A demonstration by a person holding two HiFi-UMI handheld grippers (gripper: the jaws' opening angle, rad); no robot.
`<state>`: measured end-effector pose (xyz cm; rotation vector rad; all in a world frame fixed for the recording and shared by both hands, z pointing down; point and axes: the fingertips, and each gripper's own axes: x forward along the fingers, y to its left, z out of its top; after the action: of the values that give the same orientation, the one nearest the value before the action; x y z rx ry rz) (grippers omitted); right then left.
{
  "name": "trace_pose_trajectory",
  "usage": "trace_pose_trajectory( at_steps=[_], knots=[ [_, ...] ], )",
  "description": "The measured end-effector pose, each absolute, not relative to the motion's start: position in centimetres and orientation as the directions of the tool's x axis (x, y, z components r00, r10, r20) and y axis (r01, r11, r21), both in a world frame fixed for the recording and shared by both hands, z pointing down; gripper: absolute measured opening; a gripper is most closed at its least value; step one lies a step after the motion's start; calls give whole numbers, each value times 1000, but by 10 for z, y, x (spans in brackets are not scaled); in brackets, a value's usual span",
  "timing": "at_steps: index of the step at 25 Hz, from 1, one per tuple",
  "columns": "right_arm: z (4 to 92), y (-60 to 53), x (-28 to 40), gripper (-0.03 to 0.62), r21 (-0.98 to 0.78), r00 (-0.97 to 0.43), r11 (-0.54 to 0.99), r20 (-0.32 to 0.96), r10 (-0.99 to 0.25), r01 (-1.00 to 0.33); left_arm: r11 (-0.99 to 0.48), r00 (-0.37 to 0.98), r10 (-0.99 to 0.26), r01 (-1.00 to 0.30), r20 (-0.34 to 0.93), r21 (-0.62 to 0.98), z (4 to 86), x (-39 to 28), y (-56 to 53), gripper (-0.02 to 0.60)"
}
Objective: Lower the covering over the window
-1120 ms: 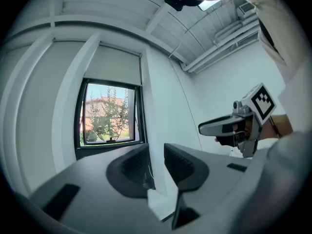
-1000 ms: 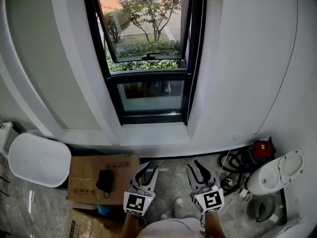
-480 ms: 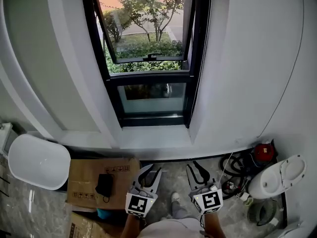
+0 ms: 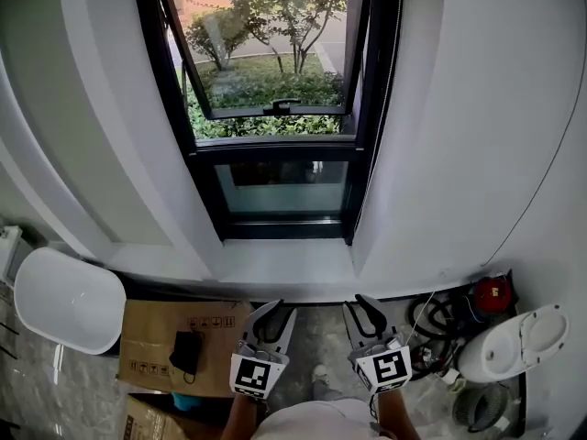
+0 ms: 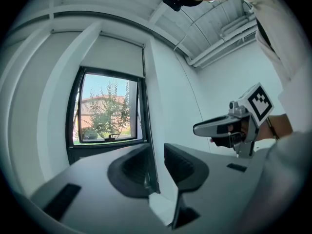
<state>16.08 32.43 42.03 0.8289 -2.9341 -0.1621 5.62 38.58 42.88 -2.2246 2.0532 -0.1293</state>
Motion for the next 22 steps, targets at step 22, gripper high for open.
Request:
trace_pose_trajectory(
  at_steps=[22],
  knots=[
    [425,178,143,91,83,-883,882,48,-468,-463,-26,24,-1000,-985,17,-168,427,42,246,97]
  ],
)
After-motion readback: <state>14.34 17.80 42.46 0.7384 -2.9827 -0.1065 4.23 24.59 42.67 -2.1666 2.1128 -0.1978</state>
